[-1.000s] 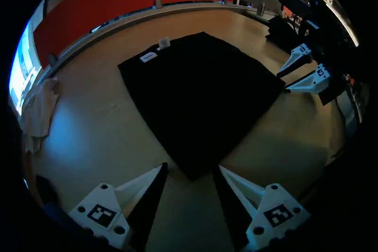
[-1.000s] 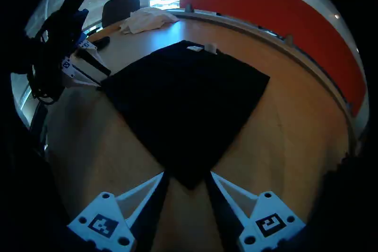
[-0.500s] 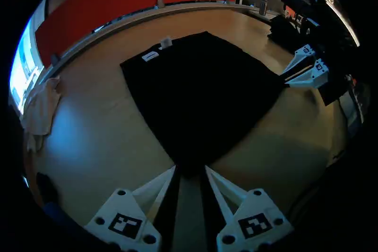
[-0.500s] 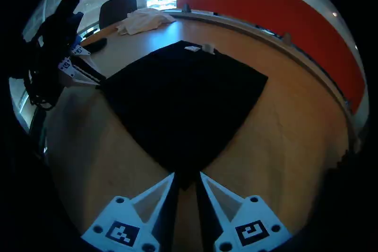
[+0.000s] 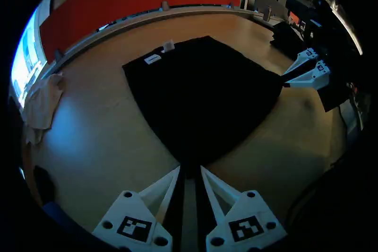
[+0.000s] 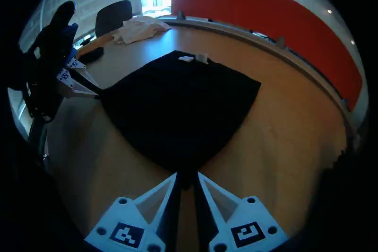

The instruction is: Fold towel

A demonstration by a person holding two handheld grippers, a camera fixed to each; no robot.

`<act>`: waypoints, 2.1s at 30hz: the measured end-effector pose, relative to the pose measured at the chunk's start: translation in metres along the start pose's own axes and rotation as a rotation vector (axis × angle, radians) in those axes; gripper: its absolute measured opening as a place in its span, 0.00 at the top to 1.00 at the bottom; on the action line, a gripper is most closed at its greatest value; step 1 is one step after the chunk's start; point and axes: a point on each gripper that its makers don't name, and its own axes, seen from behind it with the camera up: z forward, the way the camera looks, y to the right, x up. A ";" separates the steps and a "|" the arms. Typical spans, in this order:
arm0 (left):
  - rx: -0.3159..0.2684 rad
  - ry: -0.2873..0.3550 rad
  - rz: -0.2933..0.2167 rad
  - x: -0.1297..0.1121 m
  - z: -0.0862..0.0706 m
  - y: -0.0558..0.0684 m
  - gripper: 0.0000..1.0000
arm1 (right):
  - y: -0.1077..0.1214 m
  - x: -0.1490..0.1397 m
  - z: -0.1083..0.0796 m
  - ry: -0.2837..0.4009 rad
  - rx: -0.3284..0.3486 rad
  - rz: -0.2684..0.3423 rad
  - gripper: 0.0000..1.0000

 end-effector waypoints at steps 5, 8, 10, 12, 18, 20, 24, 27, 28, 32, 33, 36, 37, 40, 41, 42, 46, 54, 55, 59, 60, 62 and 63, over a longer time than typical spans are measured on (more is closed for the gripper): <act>0.000 0.012 -0.024 0.006 -0.004 0.001 0.86 | 0.001 0.004 -0.004 0.012 0.001 -0.004 0.83; 0.002 0.020 -0.034 0.010 -0.009 0.000 0.86 | 0.001 0.009 -0.008 0.022 0.002 -0.008 0.83; 0.006 0.027 -0.042 0.015 -0.013 -0.001 0.86 | 0.002 0.014 -0.011 0.032 0.000 -0.012 0.83; 0.009 0.035 -0.050 0.019 -0.017 -0.002 0.86 | 0.002 0.019 -0.014 0.043 -0.003 -0.015 0.83; 0.021 0.060 -0.073 0.032 -0.033 -0.005 0.86 | 0.004 0.037 -0.029 0.075 -0.011 -0.024 0.83; 0.025 0.067 -0.077 0.036 -0.039 -0.005 0.86 | 0.005 0.044 -0.035 0.086 -0.013 -0.025 0.83; 0.027 0.082 -0.087 0.045 -0.052 -0.004 0.86 | 0.006 0.054 -0.047 0.101 -0.020 -0.026 0.83; 0.029 0.092 -0.094 0.053 -0.060 -0.003 0.86 | 0.006 0.061 -0.056 0.109 -0.023 -0.027 0.83; 0.030 0.096 -0.096 0.055 -0.064 -0.003 0.86 | 0.005 0.063 -0.059 0.111 -0.023 -0.026 0.83; 0.033 0.107 -0.105 0.064 -0.075 -0.003 0.86 | 0.004 0.071 -0.069 0.117 -0.019 -0.023 0.83; 0.032 0.109 -0.106 0.066 -0.077 -0.003 0.86 | 0.003 0.072 -0.072 0.118 -0.019 -0.023 0.83; 0.031 0.116 -0.109 0.072 -0.085 -0.003 0.86 | 0.002 0.076 -0.080 0.120 -0.018 -0.024 0.84; 0.031 0.117 -0.109 0.073 -0.088 -0.003 0.86 | 0.001 0.078 -0.083 0.120 -0.017 -0.025 0.84; 0.032 0.119 -0.109 0.077 -0.094 -0.002 0.86 | -0.001 0.083 -0.090 0.125 -0.015 -0.026 0.83; 0.033 0.120 -0.109 0.078 -0.095 -0.002 0.86 | -0.002 0.084 -0.092 0.126 -0.014 -0.026 0.83; 0.033 0.121 -0.110 0.078 -0.097 -0.002 0.86 | -0.002 0.085 -0.094 0.127 -0.013 -0.026 0.83; 0.033 0.122 -0.115 0.079 -0.103 0.000 0.86 | -0.006 0.088 -0.101 0.127 -0.007 -0.025 0.83; 0.028 0.128 -0.126 0.082 -0.112 0.004 0.86 | -0.010 0.091 -0.112 0.127 0.003 -0.022 0.83; 0.028 0.129 -0.125 0.083 -0.114 0.004 0.86 | -0.010 0.092 -0.113 0.127 0.003 -0.022 0.83; 0.026 0.130 -0.122 0.085 -0.118 0.006 0.86 | -0.011 0.093 -0.118 0.129 0.002 -0.023 0.83; 0.026 0.131 -0.122 0.085 -0.118 0.006 0.86 | -0.011 0.094 -0.119 0.129 0.003 -0.022 0.83; 0.026 0.131 -0.122 0.086 -0.120 0.006 0.86 | -0.012 0.094 -0.121 0.129 0.004 -0.022 0.83; 0.025 0.131 -0.124 0.086 -0.120 0.006 0.86 | -0.012 0.094 -0.121 0.129 0.005 -0.022 0.83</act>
